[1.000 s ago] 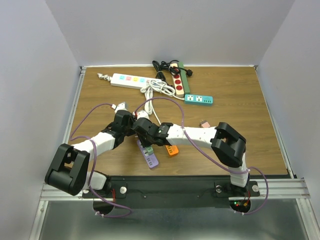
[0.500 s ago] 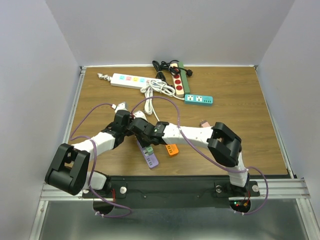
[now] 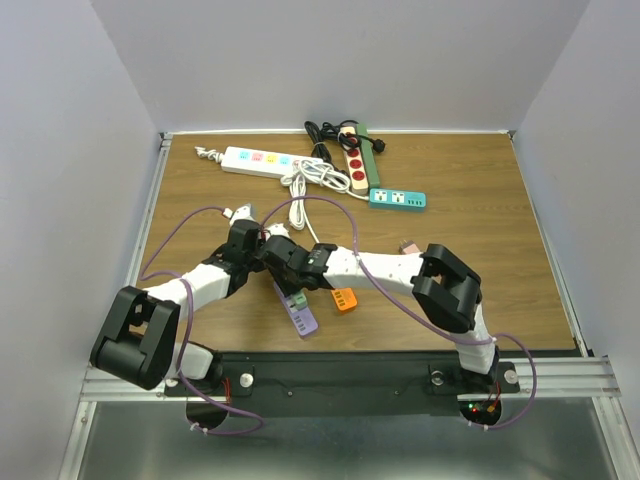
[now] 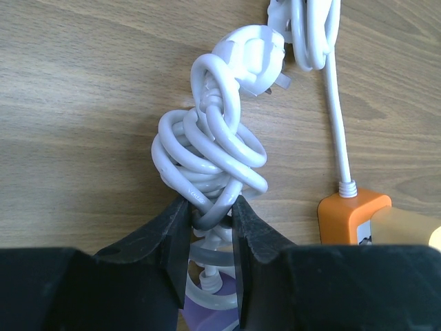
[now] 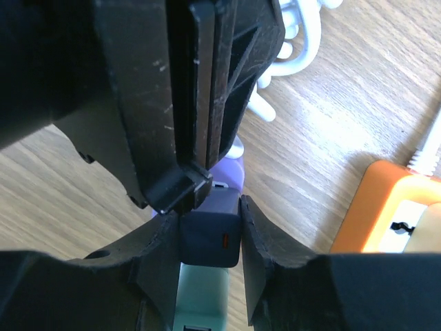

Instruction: Insert the plug

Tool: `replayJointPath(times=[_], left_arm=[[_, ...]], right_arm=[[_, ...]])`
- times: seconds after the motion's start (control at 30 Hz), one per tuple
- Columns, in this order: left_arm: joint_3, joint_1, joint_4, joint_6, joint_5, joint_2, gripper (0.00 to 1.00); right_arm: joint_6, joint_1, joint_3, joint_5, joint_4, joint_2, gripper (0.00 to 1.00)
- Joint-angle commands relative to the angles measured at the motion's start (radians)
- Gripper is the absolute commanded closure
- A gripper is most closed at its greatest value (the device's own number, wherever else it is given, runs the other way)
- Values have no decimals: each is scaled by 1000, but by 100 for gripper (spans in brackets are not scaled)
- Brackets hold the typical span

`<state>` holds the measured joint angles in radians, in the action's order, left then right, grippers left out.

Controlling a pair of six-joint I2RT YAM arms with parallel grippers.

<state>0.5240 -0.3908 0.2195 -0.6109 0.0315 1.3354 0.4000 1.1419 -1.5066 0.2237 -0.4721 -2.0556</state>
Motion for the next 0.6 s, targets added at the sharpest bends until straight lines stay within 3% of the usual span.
replayJointPath(times=[0.0, 0.23, 0.43, 0.53, 0.57], left_arm=[[13, 9, 0, -7, 35, 62, 100], [27, 9, 15, -3, 19, 84, 100], [37, 9, 24, 2, 4, 99, 100], [37, 9, 23, 3, 8, 84, 100], [36, 9, 20, 3, 13, 78, 100]], right_arm=[[-62, 68, 132, -316, -413, -296, 100], [-41, 68, 292, -342, -419, -170, 100], [39, 53, 154, -252, -430, -181, 99], [80, 21, 111, -178, -438, -149, 78], [88, 10, 108, -163, -439, -115, 66]])
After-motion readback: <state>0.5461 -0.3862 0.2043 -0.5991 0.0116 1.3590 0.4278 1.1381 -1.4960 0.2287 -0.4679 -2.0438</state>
